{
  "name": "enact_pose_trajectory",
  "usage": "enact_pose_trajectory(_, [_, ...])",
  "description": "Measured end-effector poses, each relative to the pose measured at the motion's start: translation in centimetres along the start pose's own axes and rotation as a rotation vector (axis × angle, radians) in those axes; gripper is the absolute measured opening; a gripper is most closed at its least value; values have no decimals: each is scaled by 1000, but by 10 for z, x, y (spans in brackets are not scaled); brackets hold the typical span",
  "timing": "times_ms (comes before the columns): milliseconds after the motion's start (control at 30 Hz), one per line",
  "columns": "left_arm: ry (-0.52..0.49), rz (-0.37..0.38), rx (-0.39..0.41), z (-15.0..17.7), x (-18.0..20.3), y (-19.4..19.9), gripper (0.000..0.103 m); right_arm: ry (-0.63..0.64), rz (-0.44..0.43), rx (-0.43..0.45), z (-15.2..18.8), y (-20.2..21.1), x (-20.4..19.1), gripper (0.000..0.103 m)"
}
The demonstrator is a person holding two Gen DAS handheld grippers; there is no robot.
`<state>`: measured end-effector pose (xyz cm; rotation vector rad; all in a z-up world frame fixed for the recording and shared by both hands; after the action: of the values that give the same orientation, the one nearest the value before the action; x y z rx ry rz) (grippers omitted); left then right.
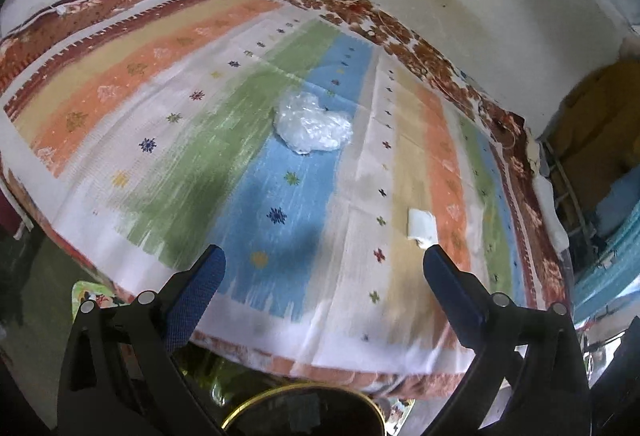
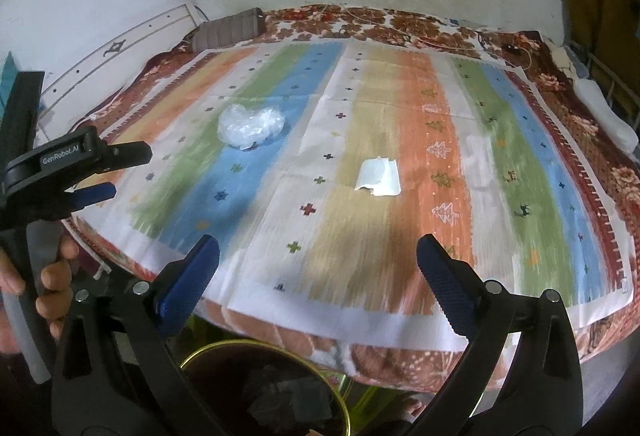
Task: Collect trash
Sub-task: 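Move the left tool toward the clear plastic bag while the right tool approaches the white tissue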
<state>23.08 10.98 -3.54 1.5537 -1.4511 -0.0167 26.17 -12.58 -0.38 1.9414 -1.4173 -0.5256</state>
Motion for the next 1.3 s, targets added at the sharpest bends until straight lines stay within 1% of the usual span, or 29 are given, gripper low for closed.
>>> enact_pose_trajectory(133, [-52,-59,10,-10,-1,-14,97,-6,15,-10,-7,-19,6,94])
enact_pose_trajectory(200, [-63,-61,-12,-15,-2,-27,97,-14,8,-26,-9,-27,8,94])
enact_pose_trajectory(267, [-54,-63,-19,-19,-6,-37,97,-18,1,-39,-11,-35,9,94])
enact_pose_trajectory(333, [-44,-60,-42,-23,-11,-49,97,-10,13,-40,-13,-42,10,94])
enact_pose_trajectory(400, [-55,-67,-70,-26,-14,-59,97,-2,27,-40,-17,-49,12,94])
enact_pose_trajectory(467, [-91,-105,-76,-30,-16,-65,97,-8,26,-45,-19,-54,14,94])
enact_pose_trajectory(567, [-166,-132,-57,-36,-18,-75,97,-1,31,-55,-24,-67,16,94])
enact_pose_trajectory(600, [-185,-132,-64,-36,-19,-83,97,-4,31,-62,-25,-73,17,94])
enact_pose_trajectory(700, [-208,-104,-118,-35,-21,-104,97,-2,45,-80,-26,-90,20,94])
enact_pose_trajectory(733, [-213,-96,-120,-36,-20,-108,97,8,57,-85,-26,-98,21,94])
enact_pose_trajectory(800, [-214,-91,-117,-40,-17,-112,97,29,79,-87,-26,-109,23,94])
enact_pose_trajectory(900, [-185,-75,-94,-50,-18,-118,97,59,108,-94,-24,-127,26,94])
enact_pose_trajectory(933, [-180,-73,-94,-52,-19,-120,97,55,110,-109,-24,-135,29,94])
enact_pose_trajectory(1000, [-183,-104,-91,-55,-24,-126,97,31,102,-141,-24,-147,33,94])
enact_pose_trajectory(1100, [-168,-124,-78,-60,-36,-133,97,6,110,-161,-26,-162,39,94])
enact_pose_trajectory(1200, [-139,-110,-65,-70,-46,-138,96,4,112,-166,-29,-173,41,94])
enact_pose_trajectory(1300, [-112,-93,-39,-83,-54,-138,96,-23,96,-179,-33,-185,46,94])
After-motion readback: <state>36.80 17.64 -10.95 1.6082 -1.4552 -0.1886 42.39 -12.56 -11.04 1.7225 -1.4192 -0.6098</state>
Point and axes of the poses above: each gripper's, at about its wrist camera, not at the fingertips, and y roughly against the way its jaws point, x to its right, z to its underside, the point moved 4 cm from there along -y, roughly the way its jaws point, and after that the axes turned 13 degrees about z, right-handed, at the moved point
